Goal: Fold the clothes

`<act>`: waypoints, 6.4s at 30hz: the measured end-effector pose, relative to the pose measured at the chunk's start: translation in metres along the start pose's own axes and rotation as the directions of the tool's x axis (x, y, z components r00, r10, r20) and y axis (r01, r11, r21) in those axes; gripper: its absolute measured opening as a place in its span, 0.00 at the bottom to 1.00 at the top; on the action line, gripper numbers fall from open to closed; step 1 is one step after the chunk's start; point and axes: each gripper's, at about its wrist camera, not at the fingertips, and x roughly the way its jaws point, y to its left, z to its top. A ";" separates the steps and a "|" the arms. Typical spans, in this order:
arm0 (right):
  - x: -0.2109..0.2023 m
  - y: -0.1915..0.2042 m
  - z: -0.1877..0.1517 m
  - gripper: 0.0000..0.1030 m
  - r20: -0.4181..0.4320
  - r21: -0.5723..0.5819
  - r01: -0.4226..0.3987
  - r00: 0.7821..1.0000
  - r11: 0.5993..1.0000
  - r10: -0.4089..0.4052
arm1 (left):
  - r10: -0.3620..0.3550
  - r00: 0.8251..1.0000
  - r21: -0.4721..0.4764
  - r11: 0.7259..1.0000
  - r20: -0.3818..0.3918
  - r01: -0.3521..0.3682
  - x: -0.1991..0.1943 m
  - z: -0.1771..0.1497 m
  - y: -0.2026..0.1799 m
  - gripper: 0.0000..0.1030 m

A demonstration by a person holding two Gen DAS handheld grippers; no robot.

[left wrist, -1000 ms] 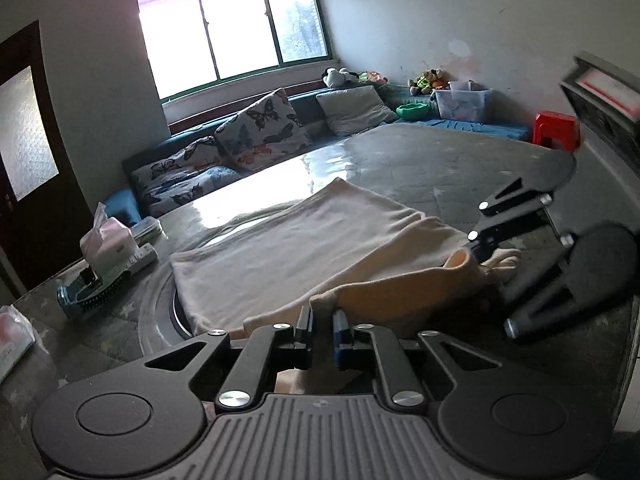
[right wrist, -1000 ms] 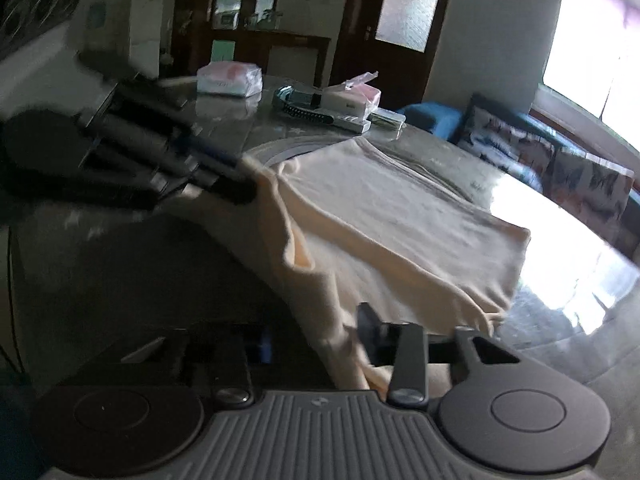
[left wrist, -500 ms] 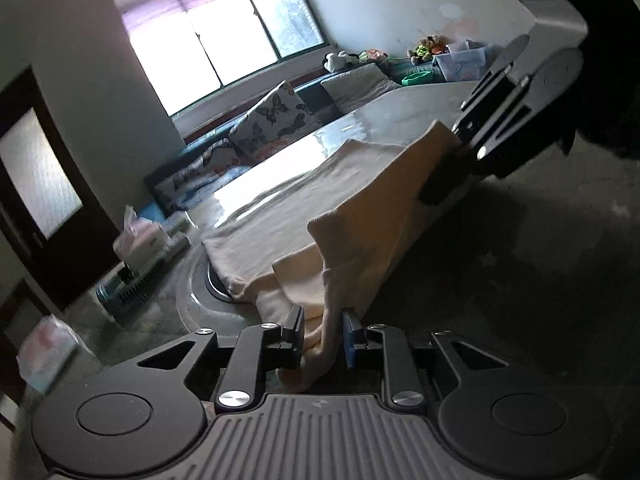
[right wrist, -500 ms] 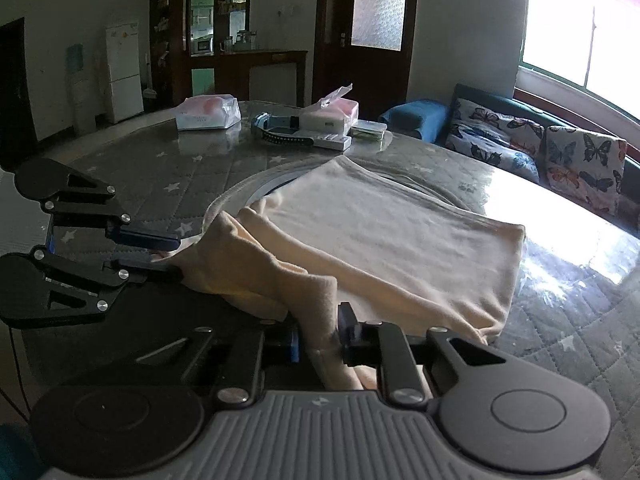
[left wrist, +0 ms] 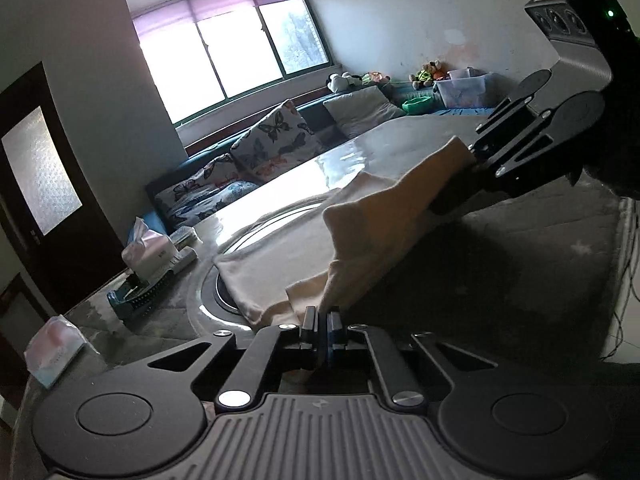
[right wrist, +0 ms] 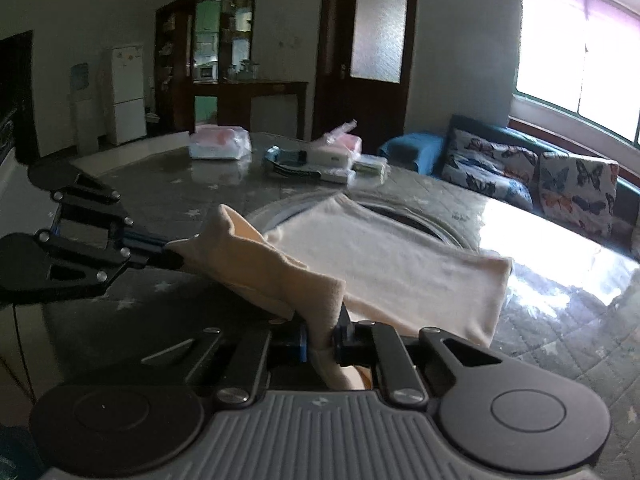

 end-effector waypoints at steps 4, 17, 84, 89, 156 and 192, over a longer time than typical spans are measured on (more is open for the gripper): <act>-0.029 0.016 -0.003 0.10 0.004 -0.034 -0.028 1.000 0.999 0.028 | -0.021 1.000 -0.008 1.000 0.005 0.021 -0.029 -0.002 -0.006 0.04; -0.090 0.071 -0.021 0.10 -0.035 -0.070 -0.123 0.992 0.990 0.120 | -0.036 0.999 -0.049 0.998 0.009 0.036 -0.086 -0.016 -0.021 0.04; 0.023 -0.077 -0.026 0.23 -0.187 0.328 0.149 0.978 0.933 -0.091 | -0.061 0.974 -0.330 0.944 -0.220 -0.016 0.171 0.049 0.033 0.17; 0.024 -0.078 -0.033 0.23 -0.178 0.342 0.168 0.978 0.924 -0.112 | -0.052 0.974 -0.332 0.943 -0.222 -0.026 0.171 0.048 0.031 0.17; 0.093 -0.065 -0.017 0.13 -0.092 0.151 0.030 0.996 0.988 -0.016 | 0.135 0.952 -0.404 0.882 -0.276 -0.242 0.102 0.026 0.024 0.24; 0.067 0.017 0.002 0.19 -0.043 0.056 -0.224 0.973 0.973 0.227 | 0.180 0.943 -0.439 0.850 -0.280 -0.293 0.062 0.017 0.030 0.25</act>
